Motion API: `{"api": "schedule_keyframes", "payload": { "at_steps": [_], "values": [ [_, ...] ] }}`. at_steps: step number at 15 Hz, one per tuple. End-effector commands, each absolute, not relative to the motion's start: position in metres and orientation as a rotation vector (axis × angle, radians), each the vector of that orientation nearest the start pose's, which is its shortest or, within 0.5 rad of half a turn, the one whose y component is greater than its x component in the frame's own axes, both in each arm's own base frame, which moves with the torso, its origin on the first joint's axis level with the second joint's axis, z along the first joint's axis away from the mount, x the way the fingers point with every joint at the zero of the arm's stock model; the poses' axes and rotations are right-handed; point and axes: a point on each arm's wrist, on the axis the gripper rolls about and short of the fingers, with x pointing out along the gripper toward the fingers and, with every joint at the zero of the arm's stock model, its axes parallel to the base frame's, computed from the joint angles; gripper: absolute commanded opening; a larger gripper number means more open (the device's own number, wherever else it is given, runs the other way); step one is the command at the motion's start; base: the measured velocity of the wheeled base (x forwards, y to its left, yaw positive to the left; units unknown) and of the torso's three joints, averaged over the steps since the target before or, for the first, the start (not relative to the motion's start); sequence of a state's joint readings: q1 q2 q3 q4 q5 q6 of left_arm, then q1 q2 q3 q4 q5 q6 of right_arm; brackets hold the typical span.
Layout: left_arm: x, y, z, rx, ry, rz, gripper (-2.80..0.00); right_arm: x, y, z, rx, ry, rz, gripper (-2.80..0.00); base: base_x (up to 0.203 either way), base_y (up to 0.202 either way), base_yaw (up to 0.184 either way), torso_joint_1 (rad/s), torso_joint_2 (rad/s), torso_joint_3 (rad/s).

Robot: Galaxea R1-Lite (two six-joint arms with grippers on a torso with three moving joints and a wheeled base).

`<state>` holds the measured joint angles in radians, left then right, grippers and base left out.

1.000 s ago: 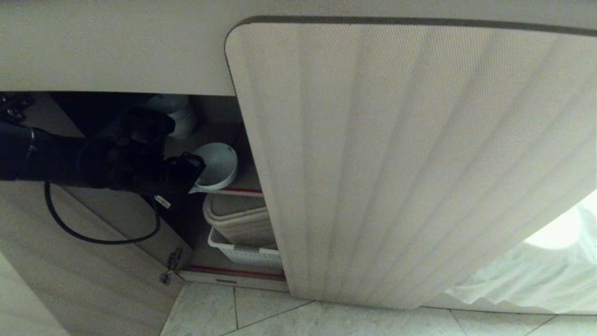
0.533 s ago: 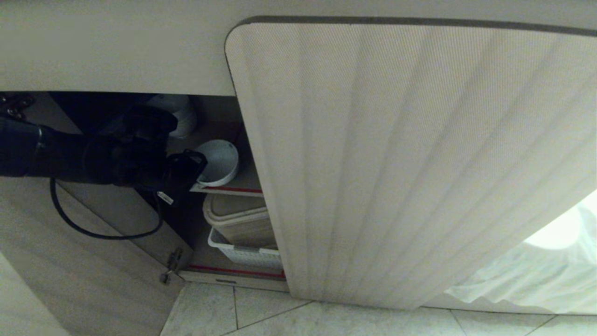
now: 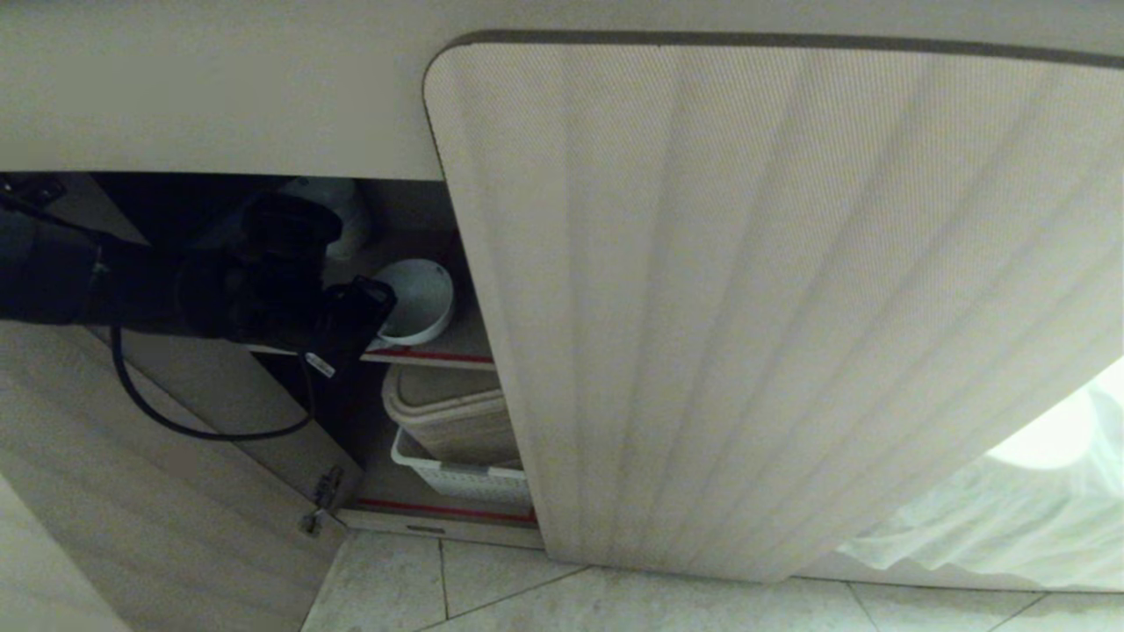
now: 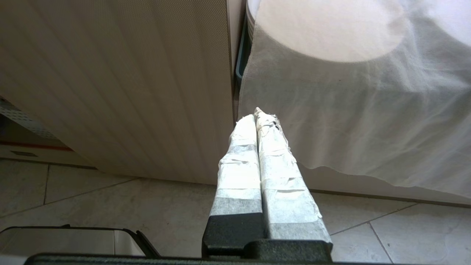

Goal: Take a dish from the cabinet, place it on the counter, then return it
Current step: Put it back into the cabinet

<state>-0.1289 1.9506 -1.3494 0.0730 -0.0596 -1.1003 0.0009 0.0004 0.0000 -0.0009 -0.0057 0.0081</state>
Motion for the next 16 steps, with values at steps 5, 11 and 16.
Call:
{"api": "schedule_keyframes", "payload": {
  "at_steps": [5, 11, 16],
  "values": [
    [0.3752, -0.0507, 0.1734, -1.039, 0.753, 0.216, -2.8, -0.0228, -0.0001, 0.0755, 0.008, 0.0, -0.006, -2.8, 0.0, 0.0, 0.0, 0.0, 0.0, 0.0],
    [0.3744, -0.0512, 0.1738, -1.044, 0.76, 0.208, -2.8, -0.0228, -0.0002, 0.0756, 0.008, -0.002, -0.005, -2.8, 0.0, 0.0, 0.0, 0.0, 0.0, 0.0],
    [0.3739, -0.0511, 0.1761, -1.055, 0.753, 0.208, -2.8, -0.0228, -0.0002, 0.0755, 0.008, 0.0, -0.005, -2.8, 0.0, 0.0, 0.0, 0.0, 0.0, 0.0]
  ]
}}
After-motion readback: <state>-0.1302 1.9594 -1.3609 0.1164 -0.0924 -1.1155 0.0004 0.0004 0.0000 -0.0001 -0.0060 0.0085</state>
